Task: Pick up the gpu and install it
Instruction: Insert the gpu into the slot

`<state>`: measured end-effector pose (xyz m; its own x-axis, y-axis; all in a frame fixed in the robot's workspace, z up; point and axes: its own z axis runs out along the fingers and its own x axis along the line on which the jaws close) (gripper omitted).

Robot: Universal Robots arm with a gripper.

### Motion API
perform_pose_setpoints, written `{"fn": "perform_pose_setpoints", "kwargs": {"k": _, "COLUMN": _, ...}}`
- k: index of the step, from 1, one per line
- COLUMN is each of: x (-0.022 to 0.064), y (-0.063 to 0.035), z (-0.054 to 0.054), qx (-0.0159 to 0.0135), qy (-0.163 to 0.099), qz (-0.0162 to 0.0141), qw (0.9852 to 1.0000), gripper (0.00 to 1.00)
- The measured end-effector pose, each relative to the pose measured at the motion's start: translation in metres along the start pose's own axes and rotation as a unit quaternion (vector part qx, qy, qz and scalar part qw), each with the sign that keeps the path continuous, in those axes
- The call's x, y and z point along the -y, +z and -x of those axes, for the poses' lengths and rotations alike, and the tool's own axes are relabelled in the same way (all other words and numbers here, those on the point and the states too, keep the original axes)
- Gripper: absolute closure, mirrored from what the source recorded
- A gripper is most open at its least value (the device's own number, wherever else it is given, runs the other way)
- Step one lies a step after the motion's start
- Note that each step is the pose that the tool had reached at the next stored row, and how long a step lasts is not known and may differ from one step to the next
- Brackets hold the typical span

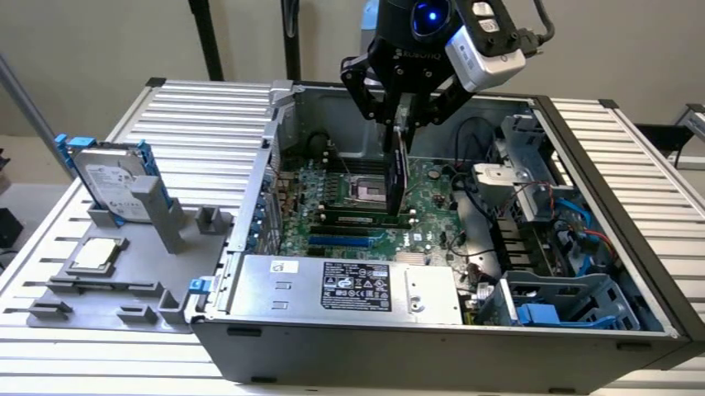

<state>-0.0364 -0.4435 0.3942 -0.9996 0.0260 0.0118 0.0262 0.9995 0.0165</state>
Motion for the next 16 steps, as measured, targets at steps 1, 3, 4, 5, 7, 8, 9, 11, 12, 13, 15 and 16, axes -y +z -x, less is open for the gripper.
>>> {"fn": "perform_pose_setpoints", "kwargs": {"k": 1, "x": 0.0, "y": 0.0, "z": 0.0, "qx": 0.0, "qy": 0.0, "qz": 0.0, "qw": 1.0, "gripper": 0.73}}
{"fn": "perform_pose_setpoints", "kwargs": {"k": 3, "x": 0.0, "y": 0.0003, "z": 0.0, "qx": 0.0, "qy": -0.003, "qz": 0.0002, "qw": 1.0, "gripper": 0.73}}
{"fn": "perform_pose_setpoints", "kwargs": {"k": 4, "x": 0.0, "y": 0.0004, "z": 0.0, "qx": -0.0002, "qy": -0.009, "qz": 0.0003, "qw": 1.0, "gripper": 0.73}}
{"fn": "perform_pose_setpoints", "kwargs": {"k": 5, "x": 0.0, "y": 0.0005, "z": 0.0, "qx": -0.0003, "qy": -0.016, "qz": 0.0005, "qw": 0.9999, "gripper": 0.73}}
{"fn": "perform_pose_setpoints", "kwargs": {"k": 7, "x": 0.0, "y": 0.0007, "z": 0.0, "qx": -0.0005, "qy": -0.032, "qz": 0.0007, "qw": 0.9995, "gripper": 0.73}}
{"fn": "perform_pose_setpoints", "kwargs": {"k": 8, "x": 0.0, "y": 0.0008, "z": 0.0, "qx": -0.0007, "qy": -0.039, "qz": 0.0008, "qw": 0.9992, "gripper": 0.73}}
{"fn": "perform_pose_setpoints", "kwargs": {"k": 9, "x": 0.0, "y": 0.0008, "z": 0.0, "qx": -0.0008, "qy": -0.045, "qz": 0.0008, "qw": 0.999, "gripper": 0.73}}
{"fn": "perform_pose_setpoints", "kwargs": {"k": 11, "x": 0.0, "y": 0.0011, "z": 0.0, "qx": -0.001, "qy": -0.059, "qz": 0.0012, "qw": 0.9982, "gripper": 0.73}}
{"fn": "perform_pose_setpoints", "kwargs": {"k": 12, "x": 0.0, "y": 0.0011, "z": 0.0, "qx": -0.0012, "qy": -0.067, "qz": 0.0014, "qw": 0.9978, "gripper": 0.73}}
{"fn": "perform_pose_setpoints", "kwargs": {"k": 13, "x": 0.0, "y": 0.0012, "z": 0.0, "qx": -0.0013, "qy": -0.074, "qz": 0.0017, "qw": 0.9973, "gripper": 0.73}}
{"fn": "perform_pose_setpoints", "kwargs": {"k": 15, "x": 0.0, "y": 0.0013, "z": 0.0, "qx": -0.0015, "qy": -0.089, "qz": 0.0023, "qw": 0.996, "gripper": 0.73}}
{"fn": "perform_pose_setpoints", "kwargs": {"k": 16, "x": 0.0, "y": 0.0013, "z": 0.0, "qx": -0.0016, "qy": -0.096, "qz": 0.0029, "qw": 0.9954, "gripper": 0.73}}
